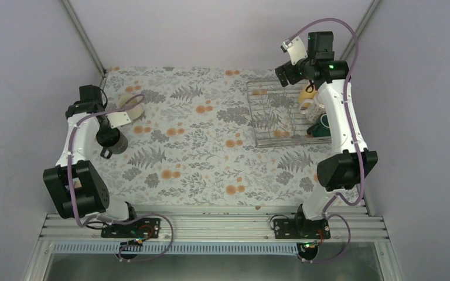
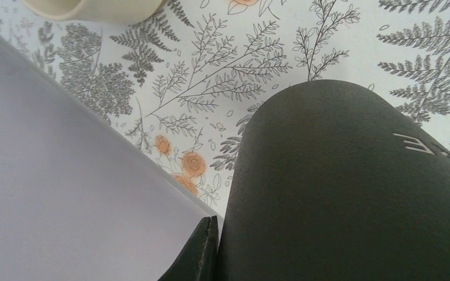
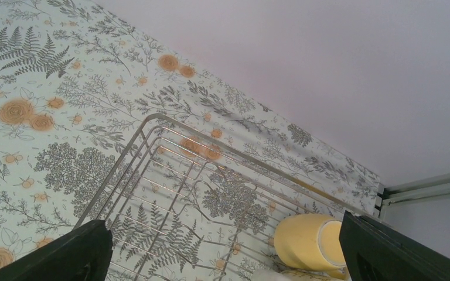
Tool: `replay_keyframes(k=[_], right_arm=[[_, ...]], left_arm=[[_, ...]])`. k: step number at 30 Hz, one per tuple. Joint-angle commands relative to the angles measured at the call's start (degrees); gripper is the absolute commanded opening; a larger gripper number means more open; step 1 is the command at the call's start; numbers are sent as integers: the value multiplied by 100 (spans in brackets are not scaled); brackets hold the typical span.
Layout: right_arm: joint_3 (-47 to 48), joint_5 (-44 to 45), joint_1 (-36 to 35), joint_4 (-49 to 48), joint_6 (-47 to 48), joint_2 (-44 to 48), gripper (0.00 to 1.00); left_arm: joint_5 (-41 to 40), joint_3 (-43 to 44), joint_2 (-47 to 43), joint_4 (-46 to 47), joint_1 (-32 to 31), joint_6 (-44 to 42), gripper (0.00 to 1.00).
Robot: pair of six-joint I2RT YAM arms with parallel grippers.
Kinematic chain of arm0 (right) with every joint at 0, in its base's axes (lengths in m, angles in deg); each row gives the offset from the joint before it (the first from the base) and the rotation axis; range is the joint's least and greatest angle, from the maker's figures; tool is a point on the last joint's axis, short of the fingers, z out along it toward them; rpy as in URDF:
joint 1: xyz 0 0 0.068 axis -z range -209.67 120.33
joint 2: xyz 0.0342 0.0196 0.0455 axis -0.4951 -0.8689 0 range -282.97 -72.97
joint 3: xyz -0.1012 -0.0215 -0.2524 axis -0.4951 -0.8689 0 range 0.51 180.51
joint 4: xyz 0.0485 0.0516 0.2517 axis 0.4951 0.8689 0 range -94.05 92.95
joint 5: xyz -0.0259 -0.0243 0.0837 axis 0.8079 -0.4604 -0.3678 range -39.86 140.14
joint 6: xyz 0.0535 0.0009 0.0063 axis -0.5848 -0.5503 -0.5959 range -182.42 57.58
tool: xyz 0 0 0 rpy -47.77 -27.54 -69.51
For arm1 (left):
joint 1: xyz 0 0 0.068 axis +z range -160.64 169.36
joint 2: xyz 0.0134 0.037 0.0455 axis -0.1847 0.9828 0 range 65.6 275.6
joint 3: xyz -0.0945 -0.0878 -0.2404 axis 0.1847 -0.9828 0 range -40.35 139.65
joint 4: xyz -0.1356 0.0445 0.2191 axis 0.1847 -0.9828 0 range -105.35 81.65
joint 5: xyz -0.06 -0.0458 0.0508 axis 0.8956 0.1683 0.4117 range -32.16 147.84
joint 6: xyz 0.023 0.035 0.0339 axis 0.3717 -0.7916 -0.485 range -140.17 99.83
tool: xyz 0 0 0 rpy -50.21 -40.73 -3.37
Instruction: Unload the cups from the dish rack
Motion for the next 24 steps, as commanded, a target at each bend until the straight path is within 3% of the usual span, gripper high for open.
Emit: replay_keyframes(k=[1,10,24], right_arm=[[-140,90,-85,-83,-60,88,100],[-688,274,-85,-279,50,383,100],[-797,225,-81,-244,-18,647,100]], left_arm=[[46,203,295,254,135,-198,2],[-6,193,920,431,158,-101,2],[-211,7,1439,934,161,3,2]])
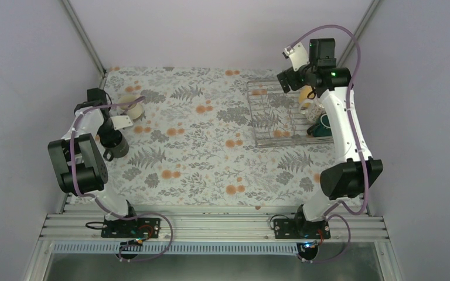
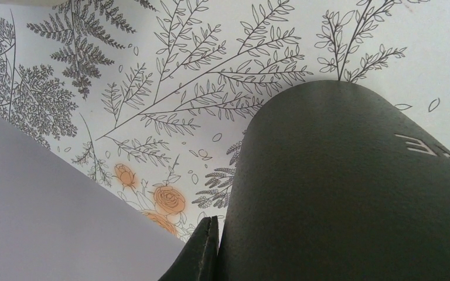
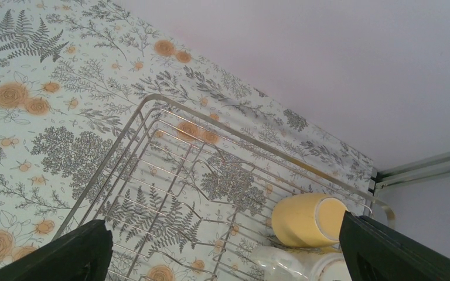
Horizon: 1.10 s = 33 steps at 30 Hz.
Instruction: Unload the cups from the dish rack
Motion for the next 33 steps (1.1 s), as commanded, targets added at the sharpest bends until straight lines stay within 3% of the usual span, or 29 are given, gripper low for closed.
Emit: replay_keyframes(k=[1,4,10,19,22,24,29,33], right_arm=[[-54,42,-71,-88,-40,116,100],[6,47,-73,-19,-57,123,100],[-22,284,-75,-18,-116,210,100],[37,862,-24,-27,-453,153,100],[37,925,86,-94,-528,175,100],[4,873,223,-139,-564,190,100],[-154,633,863,-325,-666,-46,100],[223,284,1500,-67,-812,-851,100]], left_arm=[[-21,4,21,236,31,64,2],[33,31,39,200,32,64,3],[91,104,-25,107,32,60,27],[-151,398,-429,-7,32,18,44],[-236,696,-651,-9,32,138,69],[-393,924,-812,42,24,188,78],[-314,1622,-1150,-276,-188,425,85],[-456,1824,-1484,287,-746,1314,96]])
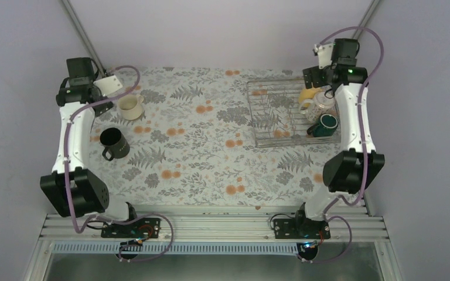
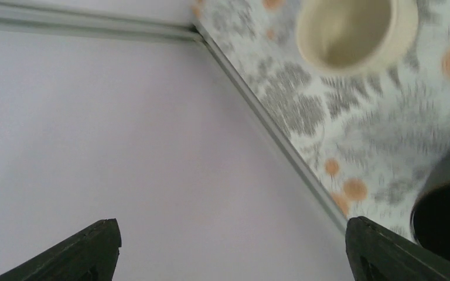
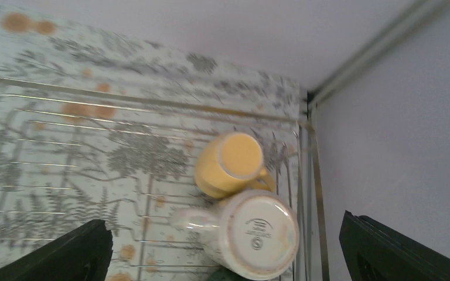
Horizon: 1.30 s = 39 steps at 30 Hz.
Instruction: Unload the cups from the dish rack
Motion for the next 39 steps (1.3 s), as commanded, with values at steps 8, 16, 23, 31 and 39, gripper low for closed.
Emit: replay_keyframes(k=[8,16,23,31,39], right_arm=[[746,-651,866,514,-342,-1433,100],[9,-79,710,205,815,-1053,99],[-716,441,602,-78,2108,-904,88],[-1464,-308,408,-352,4042,-395,90],[-585,-250,235,376,4523,-1310,86]], left_arm=[[-188,-156,-997,2385,-1716,2582,100],[-713,-1146,-915,3836,-2399,3026,100],[-988,-1710,-898,4901,-2739,3131,100],[-1260,-1757,-625,5166,-3186,3189,100],[-1603,-1792,-372,5377,-3476,2986,100]])
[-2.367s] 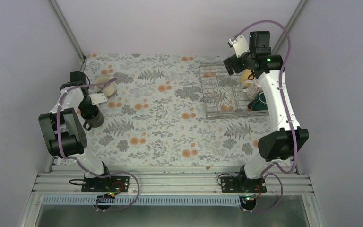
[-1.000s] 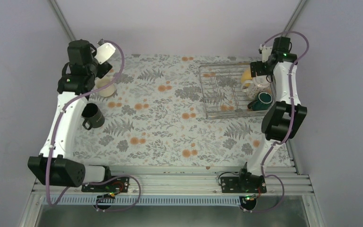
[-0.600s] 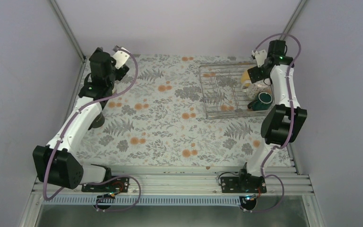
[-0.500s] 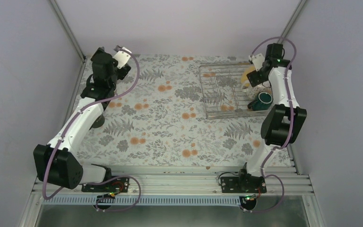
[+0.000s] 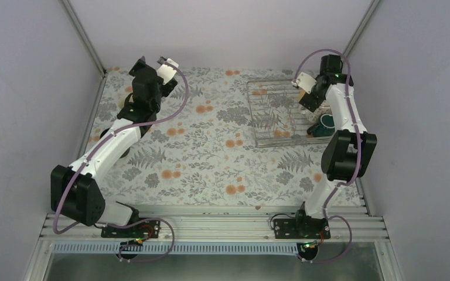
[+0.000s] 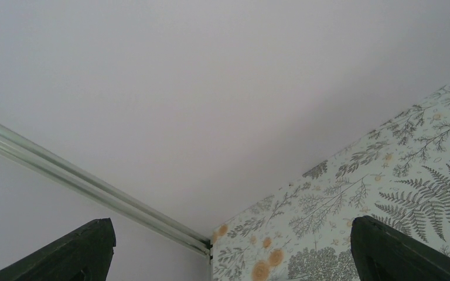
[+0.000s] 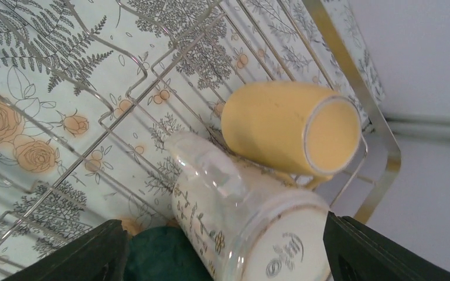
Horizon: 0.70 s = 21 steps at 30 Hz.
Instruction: Unload the cups from the dish rack
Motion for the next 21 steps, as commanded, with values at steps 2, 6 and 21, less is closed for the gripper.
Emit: replay_keyframes(k=[2,6,21], right_arm=[[671,-73,-129,857,683,-742,85],[1122,-84,-156,1244,949,-1047,85],[1790,21,-108,1292,1047,-1971,86]], left_arm=[[-432,-1,171,428,-125,-100,100],[-431,20,182,516,-156,-77,100],[-309,73,573,496,-196,-89,100]])
